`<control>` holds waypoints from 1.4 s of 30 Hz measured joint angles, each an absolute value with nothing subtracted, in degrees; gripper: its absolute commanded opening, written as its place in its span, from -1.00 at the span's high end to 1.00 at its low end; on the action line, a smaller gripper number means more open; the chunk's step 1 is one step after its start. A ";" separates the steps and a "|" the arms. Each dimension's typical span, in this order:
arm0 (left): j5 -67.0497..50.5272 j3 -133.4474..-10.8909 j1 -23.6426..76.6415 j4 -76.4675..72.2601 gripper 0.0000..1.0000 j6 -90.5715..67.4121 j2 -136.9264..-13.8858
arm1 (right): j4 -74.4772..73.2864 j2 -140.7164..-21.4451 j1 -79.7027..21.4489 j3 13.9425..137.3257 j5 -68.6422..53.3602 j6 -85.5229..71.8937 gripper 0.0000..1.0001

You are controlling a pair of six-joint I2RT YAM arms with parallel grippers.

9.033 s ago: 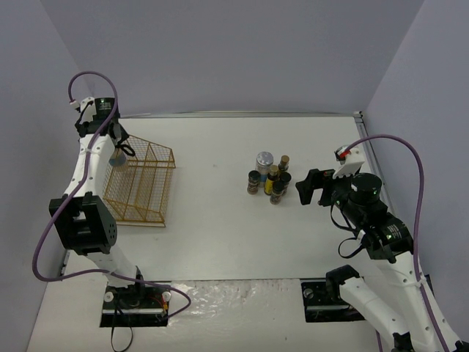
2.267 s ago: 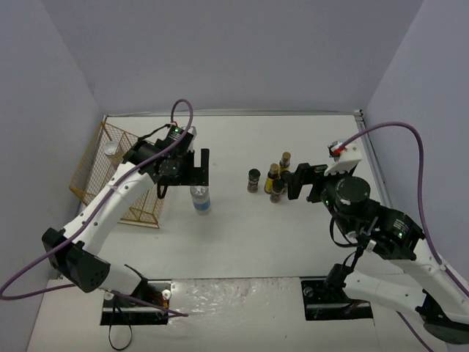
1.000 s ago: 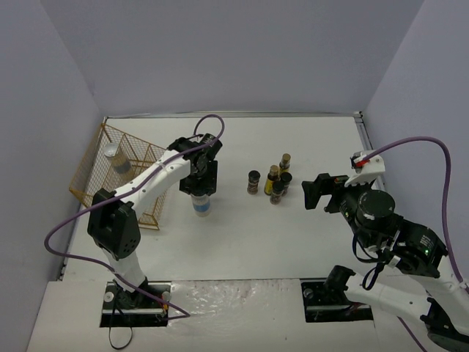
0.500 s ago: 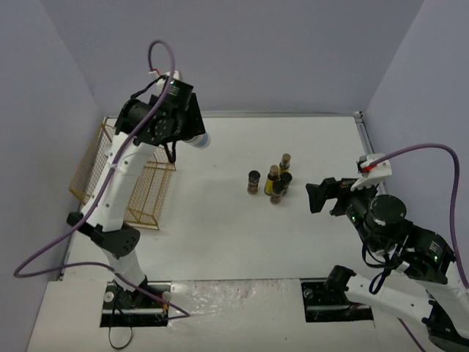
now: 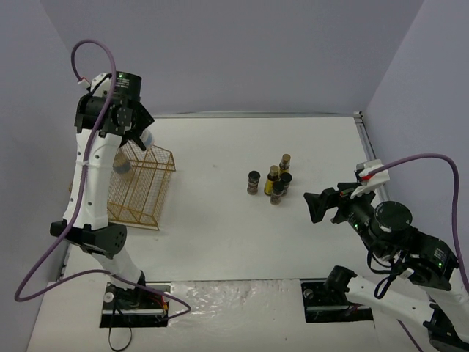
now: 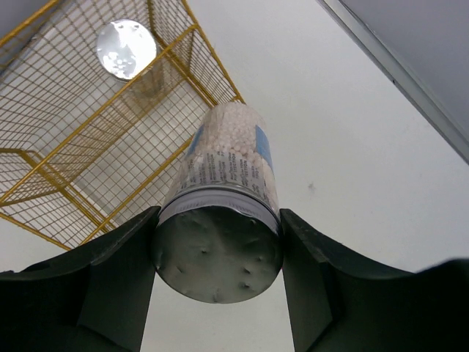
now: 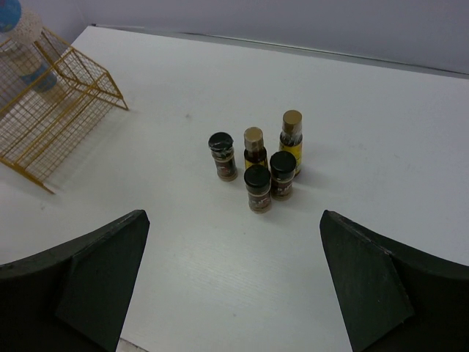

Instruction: Organize the condiment bottles

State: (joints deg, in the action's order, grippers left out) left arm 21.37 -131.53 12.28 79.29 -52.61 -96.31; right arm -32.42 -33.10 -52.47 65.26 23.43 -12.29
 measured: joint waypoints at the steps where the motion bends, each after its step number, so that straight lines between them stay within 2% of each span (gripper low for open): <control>1: 22.18 -130.46 11.35 79.33 1.00 -53.41 -95.41 | -32.43 -33.10 -52.47 64.93 22.74 -11.91 -1.00; 10: 30.24 -124.02 0.51 80.31 1.00 -56.22 -85.43 | -32.53 -33.10 -52.47 63.01 18.00 -8.98 -1.00; 16: 30.79 -121.95 -4.26 80.34 1.00 -55.88 -83.06 | -32.60 -33.08 -52.49 62.11 16.32 -7.91 -1.00; 22: 27.02 -112.28 -7.65 79.55 1.00 -54.70 -81.97 | -32.60 -32.94 -52.49 61.96 15.97 -7.38 -1.00; 27: 24.53 -107.12 -9.11 79.73 1.00 -53.43 -82.12 | -32.60 -32.21 -52.49 61.89 15.98 -7.38 -1.00; 42: 22.29 -105.25 -11.02 78.62 1.00 -52.06 -85.71 | -32.60 -31.25 -52.49 61.89 16.01 -7.38 -1.00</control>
